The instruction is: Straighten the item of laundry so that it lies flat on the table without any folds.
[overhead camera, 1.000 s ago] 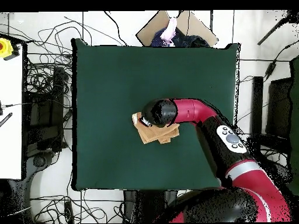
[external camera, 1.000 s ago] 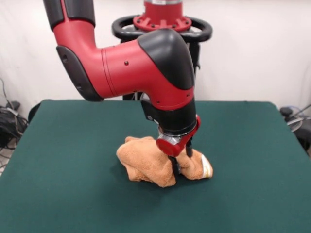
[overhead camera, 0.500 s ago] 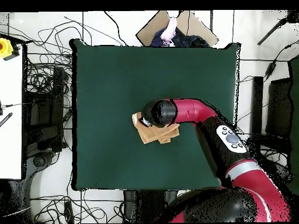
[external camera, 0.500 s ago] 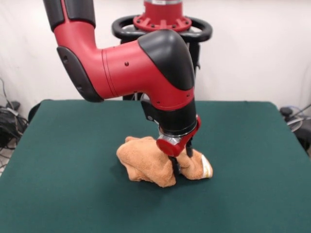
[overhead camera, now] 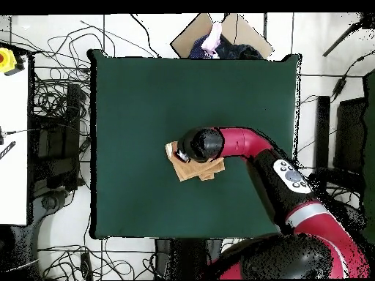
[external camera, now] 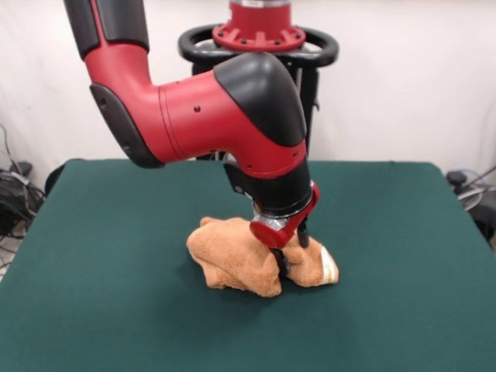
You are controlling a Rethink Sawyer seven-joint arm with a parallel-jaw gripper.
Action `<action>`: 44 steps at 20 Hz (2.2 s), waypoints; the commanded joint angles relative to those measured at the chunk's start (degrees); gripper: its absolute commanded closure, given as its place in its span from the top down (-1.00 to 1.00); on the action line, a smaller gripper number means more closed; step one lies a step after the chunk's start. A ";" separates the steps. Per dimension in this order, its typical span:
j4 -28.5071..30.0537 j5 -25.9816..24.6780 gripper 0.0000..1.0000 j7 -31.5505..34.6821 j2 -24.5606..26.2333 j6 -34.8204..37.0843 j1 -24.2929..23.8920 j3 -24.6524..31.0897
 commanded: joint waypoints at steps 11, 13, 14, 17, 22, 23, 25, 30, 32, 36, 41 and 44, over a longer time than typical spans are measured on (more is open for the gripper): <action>5.47 -2.67 1.00 -4.48 3.86 2.61 -2.71 2.00; 5.50 -2.85 1.00 -4.31 3.97 2.40 -2.67 2.02; 5.44 -2.95 1.00 -4.31 4.09 2.36 -2.72 2.03; 5.41 -3.25 1.00 -4.06 4.24 2.16 -2.73 2.09; 6.01 -3.30 1.00 -3.34 3.95 1.82 -2.55 2.21; 6.18 -3.30 1.00 -3.16 3.90 1.70 -2.51 2.20; 6.37 -3.38 1.00 -2.85 3.79 1.37 -2.37 2.16; 6.61 -3.83 1.00 -2.07 3.17 0.44 -2.07 1.82; 6.73 -3.85 1.00 -2.07 3.03 0.56 -2.05 1.78; 6.82 -3.82 1.00 -2.02 2.77 0.85 -1.98 1.68; 6.48 -3.76 1.00 -2.20 3.10 0.88 -2.02 1.73; 6.36 -3.65 1.00 -2.18 3.11 0.96 -1.92 1.82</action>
